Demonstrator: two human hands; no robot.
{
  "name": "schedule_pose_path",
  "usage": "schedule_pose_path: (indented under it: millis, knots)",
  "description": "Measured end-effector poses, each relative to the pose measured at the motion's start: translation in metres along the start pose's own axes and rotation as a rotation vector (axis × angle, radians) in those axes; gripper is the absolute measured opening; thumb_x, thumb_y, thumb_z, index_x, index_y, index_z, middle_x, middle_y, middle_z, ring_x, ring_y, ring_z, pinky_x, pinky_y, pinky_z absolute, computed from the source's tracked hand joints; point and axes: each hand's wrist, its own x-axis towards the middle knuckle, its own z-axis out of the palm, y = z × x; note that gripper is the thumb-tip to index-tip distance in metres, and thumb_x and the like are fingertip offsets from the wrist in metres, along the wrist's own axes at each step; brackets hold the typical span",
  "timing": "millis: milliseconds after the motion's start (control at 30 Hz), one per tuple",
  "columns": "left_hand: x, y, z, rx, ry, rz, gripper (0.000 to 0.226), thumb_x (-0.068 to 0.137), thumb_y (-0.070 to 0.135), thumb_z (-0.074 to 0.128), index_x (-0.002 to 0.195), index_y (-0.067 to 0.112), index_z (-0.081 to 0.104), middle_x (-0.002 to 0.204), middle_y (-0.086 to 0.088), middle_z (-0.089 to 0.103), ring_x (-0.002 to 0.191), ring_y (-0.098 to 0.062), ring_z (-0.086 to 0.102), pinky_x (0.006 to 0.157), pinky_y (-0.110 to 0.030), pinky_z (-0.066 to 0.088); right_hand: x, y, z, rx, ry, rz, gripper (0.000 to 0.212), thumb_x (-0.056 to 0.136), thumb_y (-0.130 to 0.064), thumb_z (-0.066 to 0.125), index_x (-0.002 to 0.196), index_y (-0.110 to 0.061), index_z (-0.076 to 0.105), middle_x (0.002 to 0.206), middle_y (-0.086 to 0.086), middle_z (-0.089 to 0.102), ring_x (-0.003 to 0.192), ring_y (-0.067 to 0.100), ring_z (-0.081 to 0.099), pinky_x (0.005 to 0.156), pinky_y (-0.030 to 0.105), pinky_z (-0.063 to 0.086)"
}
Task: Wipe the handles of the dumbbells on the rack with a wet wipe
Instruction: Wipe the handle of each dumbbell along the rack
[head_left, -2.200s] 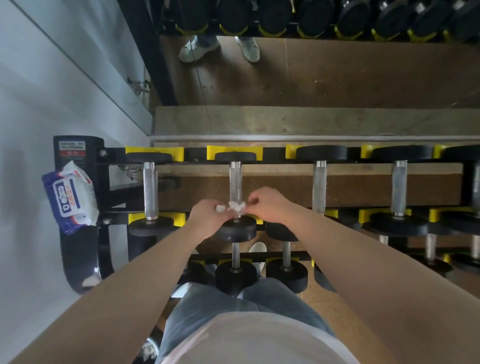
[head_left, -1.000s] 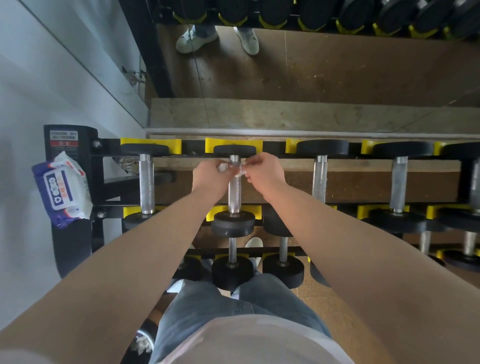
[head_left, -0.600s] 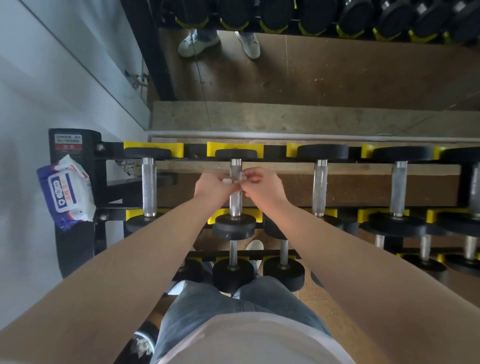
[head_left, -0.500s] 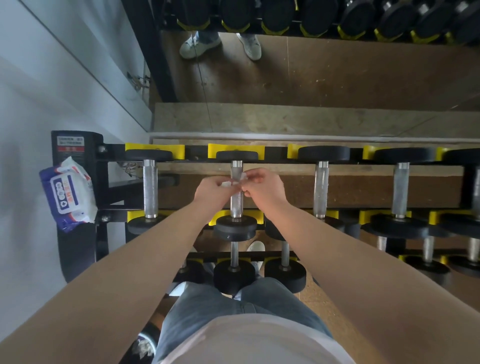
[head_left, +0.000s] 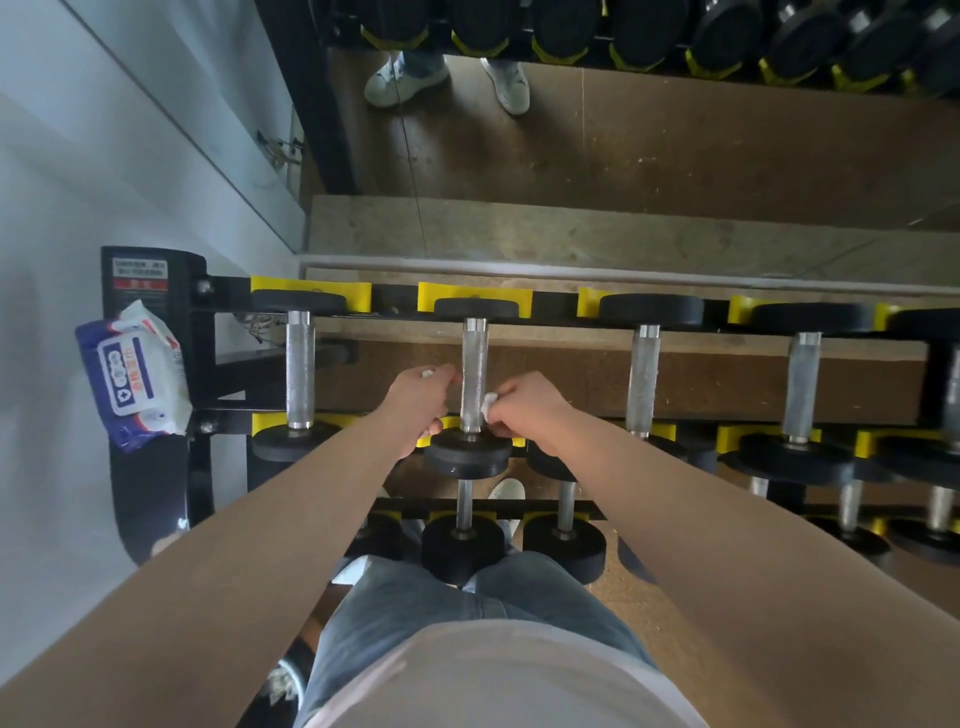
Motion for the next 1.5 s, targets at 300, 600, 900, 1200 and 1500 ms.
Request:
schedule_pose_path:
  millis: [300,600,900,1200,1500]
  knots:
    - [0.001,-0.002,-0.004,-0.012,-0.023,0.012,0.02,0.102,0.026,0.054,0.091,0.017,0.068,0.068,-0.001,0.045,0.058,-0.014,0.036,0.052,-0.027,0.029,0.02,-0.024,-0.015,0.217,0.177,-0.153,0.02,0.094,-0.006,0.063,0.098,-0.021,0.076,0.084,0.004,0.072,0.08,0.018,0.069,0.079,0.033,0.061]
    - [0.004,-0.008,-0.004,-0.056,-0.038,-0.011,0.017,0.105,0.026,0.056,0.116,0.019,0.067,0.069,-0.003,0.053,0.053,-0.013,0.039,0.046,-0.024,0.031,0.01,-0.005,-0.004,0.094,0.012,-0.027,0.022,0.089,-0.003,0.069,0.103,-0.02,0.07,0.098,0.01,0.071,0.089,0.025,0.071,0.08,0.036,0.062]
    - [-0.001,-0.008,-0.015,-0.076,-0.051,0.052,0.025,0.106,0.013,0.05,0.116,0.024,0.07,0.086,-0.004,0.063,0.061,-0.01,0.049,0.05,-0.023,0.037,0.027,-0.019,-0.018,0.429,-0.027,0.033,0.023,0.096,0.002,0.058,0.103,-0.017,0.068,0.11,0.015,0.069,0.086,0.02,0.064,0.062,0.027,0.055]
    - [-0.004,-0.013,-0.014,-0.06,-0.08,0.002,0.022,0.106,0.015,0.052,0.113,0.024,0.071,0.091,-0.004,0.066,0.064,-0.01,0.05,0.051,-0.022,0.037,0.027,-0.025,-0.025,0.667,-0.039,-0.026,0.023,0.095,0.007,0.059,0.103,-0.013,0.065,0.117,0.013,0.066,0.104,0.025,0.067,0.079,0.033,0.061]
    - [-0.004,-0.009,-0.012,-0.094,-0.07,-0.028,0.028,0.104,0.005,0.046,0.113,0.017,0.07,0.078,-0.003,0.067,0.057,-0.01,0.049,0.05,-0.024,0.034,-0.008,0.0,-0.006,0.294,0.022,-0.145,0.033,0.084,0.003,0.074,0.105,-0.02,0.065,0.107,0.002,0.067,0.096,0.019,0.068,0.074,0.028,0.06]
